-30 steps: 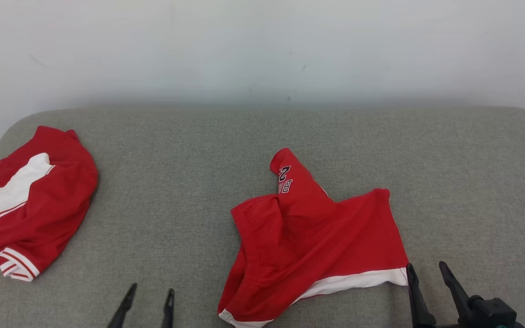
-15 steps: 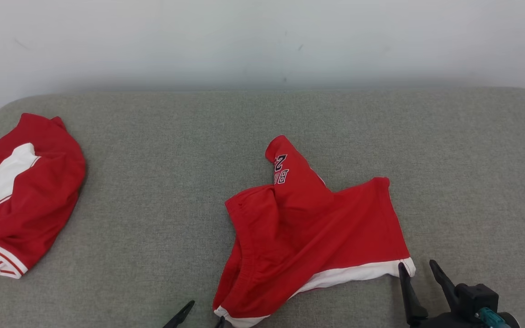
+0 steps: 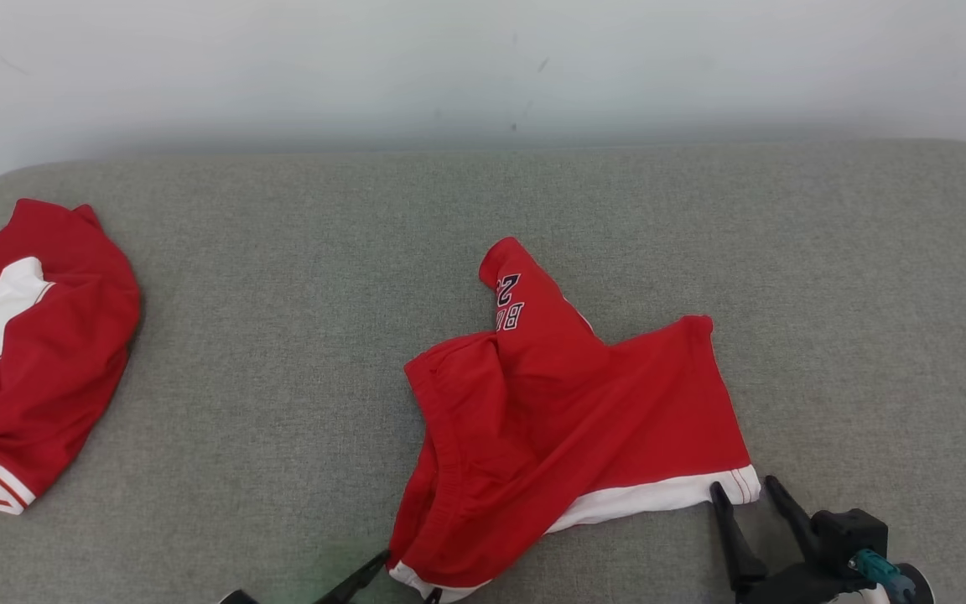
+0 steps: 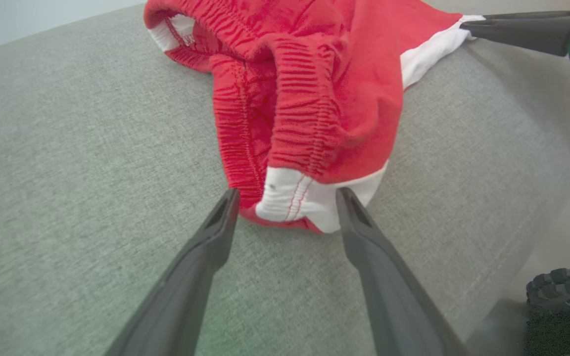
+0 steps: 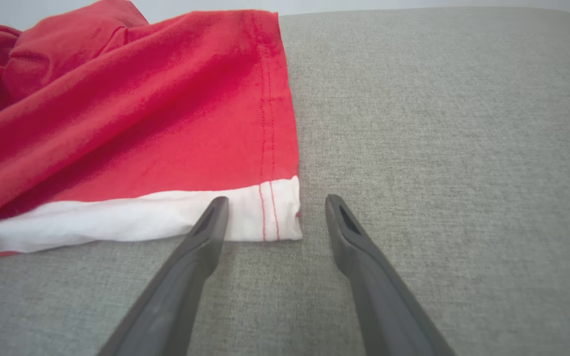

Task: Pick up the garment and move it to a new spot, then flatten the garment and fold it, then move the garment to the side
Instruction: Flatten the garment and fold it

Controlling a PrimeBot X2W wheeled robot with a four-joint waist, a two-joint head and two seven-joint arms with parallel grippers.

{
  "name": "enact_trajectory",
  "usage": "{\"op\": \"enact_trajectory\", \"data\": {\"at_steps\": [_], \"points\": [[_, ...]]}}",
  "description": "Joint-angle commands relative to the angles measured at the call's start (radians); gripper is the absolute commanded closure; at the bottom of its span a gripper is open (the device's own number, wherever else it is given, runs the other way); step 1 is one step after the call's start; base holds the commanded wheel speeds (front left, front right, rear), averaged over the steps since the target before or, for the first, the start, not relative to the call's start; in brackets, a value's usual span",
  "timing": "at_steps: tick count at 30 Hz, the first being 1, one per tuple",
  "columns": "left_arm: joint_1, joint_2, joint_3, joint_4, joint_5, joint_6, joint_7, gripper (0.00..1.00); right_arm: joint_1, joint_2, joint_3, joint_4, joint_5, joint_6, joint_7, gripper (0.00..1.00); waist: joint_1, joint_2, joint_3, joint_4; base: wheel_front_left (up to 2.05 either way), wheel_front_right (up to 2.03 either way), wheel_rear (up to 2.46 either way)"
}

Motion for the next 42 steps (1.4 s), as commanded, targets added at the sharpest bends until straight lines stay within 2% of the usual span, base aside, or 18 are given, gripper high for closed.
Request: {"op": "enact_trajectory", "data": {"at_steps": [1,2,3,4,5,9,17,24,30,34,35,36,39,42], "points": [[-0.015,0.006,-0.006,0.003,-0.005,0.002,-0.003,0.00,-0.006,-0.001,0.005,0.003,0.005,-0.002,-0.001,0.15,-0.0001,-0.0001,0.000,0.000,0.00,0.00,0.00],[-0.024,0.009,-0.027,0.002,-0.006,0.002,-0.003,0.05,-0.010,-0.003,0.009,0.008,0.009,-0.002,-0.001,0.49,-0.0001,-0.0001,0.002,0.000,0.00,0.00,0.00],[-0.034,0.010,-0.033,0.000,-0.006,0.002,-0.003,0.44,-0.013,-0.003,0.015,0.013,0.013,-0.002,-0.001,1.00,-0.0001,-0.0001,0.002,0.001,0.00,0.00,0.00],[-0.038,0.013,-0.038,0.001,-0.009,0.002,-0.003,0.66,-0.016,-0.002,0.021,0.017,0.016,-0.002,-0.001,1.00,-0.0001,-0.0001,0.001,0.002,0.00,0.00,0.00],[-0.036,0.014,-0.044,0.005,-0.013,0.002,-0.003,1.00,-0.017,-0.003,0.026,0.018,0.017,-0.002,-0.001,1.00,-0.0001,-0.0001,-0.001,0.002,0.00,0.00,0.00],[-0.005,0.006,-0.002,-0.023,-0.035,0.002,-0.003,1.00,0.009,-0.007,0.025,-0.006,0.025,-0.002,-0.001,1.00,-0.0001,-0.0001,-0.020,0.005,0.00,0.00,0.00],[0.084,0.006,0.086,-0.146,-0.025,0.002,-0.004,1.00,0.084,-0.024,0.030,-0.132,0.054,-0.002,-0.001,1.00,-0.0001,-0.0001,-0.044,0.015,0.00,0.00,0.00],[-0.033,0.038,0.148,-0.241,-0.038,0.002,-0.003,1.00,-0.030,-0.063,0.084,-0.207,0.070,-0.002,-0.001,1.00,-0.0001,-0.0001,-0.017,-0.001,0.00,0.00,0.00],[-0.333,0.133,0.087,-0.269,-0.063,0.002,0.008,1.00,-0.282,-0.105,0.137,-0.208,0.107,-0.002,0.035,1.00,-0.0001,-0.0001,0.075,-0.018,0.00,0.00,0.00],[-0.601,0.189,0.054,-0.264,-0.143,0.002,0.044,1.00,-0.510,-0.134,0.153,-0.195,0.155,-0.002,0.077,1.00,-0.0001,-0.0001,0.185,-0.028,0.00,0.00,0.00],[-0.738,0.202,0.039,-0.250,-0.201,0.002,0.065,1.00,-0.632,-0.139,0.158,-0.180,0.189,-0.002,0.113,1.00,-0.0001,-0.0001,0.246,-0.034,0.00,0.00,0.00],[-0.738,0.202,0.039,-0.250,-0.201,0.002,0.065,1.00,-0.632,-0.139,0.158,-0.180,0.189,-0.002,0.113,1.00,-0.0001,-0.0001,0.246,-0.034,0.00,0.00,0.00],[-0.942,0.228,0.024,-0.209,-0.281,0.002,0.101,1.00,-0.829,-0.154,0.170,-0.163,0.226,-0.002,0.162,1.00,-0.0001,-0.0001,0.342,-0.046,0.00,0.00,0.00],[-1.136,0.246,-0.029,-0.170,-0.308,0.002,0.138,1.00,-1.015,-0.156,0.184,-0.139,0.259,-0.002,0.207,1.00,-0.0001,-0.0001,0.426,-0.061,0.00,0.00,0.00]]}}
